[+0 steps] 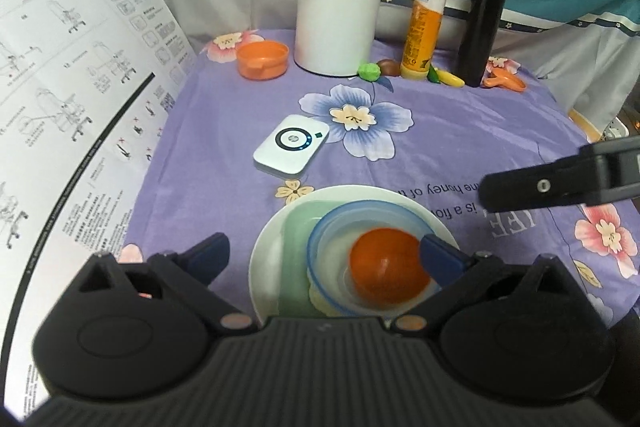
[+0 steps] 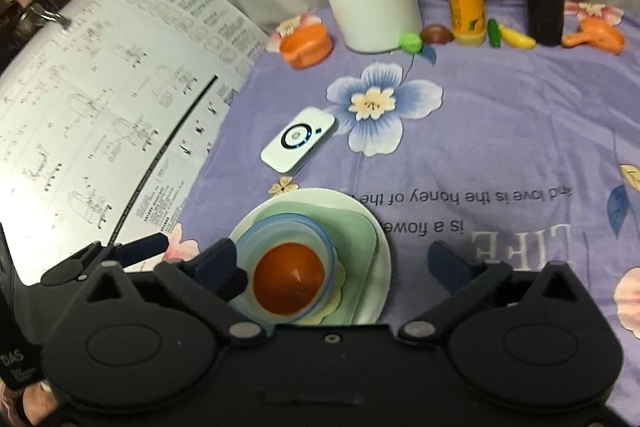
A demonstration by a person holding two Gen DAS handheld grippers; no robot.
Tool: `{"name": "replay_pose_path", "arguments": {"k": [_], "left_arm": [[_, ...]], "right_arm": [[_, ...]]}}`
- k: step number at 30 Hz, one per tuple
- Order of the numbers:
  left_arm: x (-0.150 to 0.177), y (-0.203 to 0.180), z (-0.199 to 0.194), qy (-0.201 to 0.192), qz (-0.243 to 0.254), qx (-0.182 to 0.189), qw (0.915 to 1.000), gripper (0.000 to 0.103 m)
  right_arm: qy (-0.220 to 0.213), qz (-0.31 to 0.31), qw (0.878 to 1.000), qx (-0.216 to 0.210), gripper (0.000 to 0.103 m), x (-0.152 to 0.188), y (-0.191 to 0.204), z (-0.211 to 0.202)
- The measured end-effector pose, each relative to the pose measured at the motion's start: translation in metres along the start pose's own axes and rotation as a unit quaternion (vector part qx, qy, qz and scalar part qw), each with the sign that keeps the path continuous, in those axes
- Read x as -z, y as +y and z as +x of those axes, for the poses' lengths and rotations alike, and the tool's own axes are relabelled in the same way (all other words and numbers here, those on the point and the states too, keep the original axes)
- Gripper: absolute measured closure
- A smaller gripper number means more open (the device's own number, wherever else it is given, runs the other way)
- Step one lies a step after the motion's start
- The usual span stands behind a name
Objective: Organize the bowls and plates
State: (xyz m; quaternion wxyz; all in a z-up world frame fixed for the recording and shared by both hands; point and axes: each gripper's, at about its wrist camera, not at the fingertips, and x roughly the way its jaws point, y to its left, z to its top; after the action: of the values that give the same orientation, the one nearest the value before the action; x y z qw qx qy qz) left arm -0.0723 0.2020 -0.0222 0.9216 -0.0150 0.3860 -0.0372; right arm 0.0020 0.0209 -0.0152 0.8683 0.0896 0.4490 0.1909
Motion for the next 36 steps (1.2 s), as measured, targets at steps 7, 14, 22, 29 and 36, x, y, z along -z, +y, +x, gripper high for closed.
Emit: {"name": "replay_pose_path", "arguments": {"k": [7,14,22,29,36], "left_arm": [[0.015,-0.001,-0.029,-0.026,0.016,0.001,0.9995,0.000],[0.027,-0.007,-0.045,-0.039,0.023,0.003,0.9990,0.000],[0.038,-0.009,-0.053,-0.045,0.011,0.011,0.9989,0.000],[0.047,-0.004,-0.046,-0.024,-0.004,0.017,0.9995,0.000],[0.052,-0.001,-0.038,-0.021,-0.009,0.005,0.9997,0.000]], "right_arm": [[-0.022,-0.036,0.999,0.022,0.000,0.025,-0.002,-0.031],[-0.036,-0.086,0.994,0.050,0.000,0.056,0.006,-0.054],[-0.059,-0.130,0.987,0.070,0.000,0.073,0.018,-0.071],[-0.054,-0.146,0.985,0.079,0.000,0.087,0.020,-0.073],[-0.040,-0.151,0.984,0.083,0.000,0.093,0.016,-0.067]]}}
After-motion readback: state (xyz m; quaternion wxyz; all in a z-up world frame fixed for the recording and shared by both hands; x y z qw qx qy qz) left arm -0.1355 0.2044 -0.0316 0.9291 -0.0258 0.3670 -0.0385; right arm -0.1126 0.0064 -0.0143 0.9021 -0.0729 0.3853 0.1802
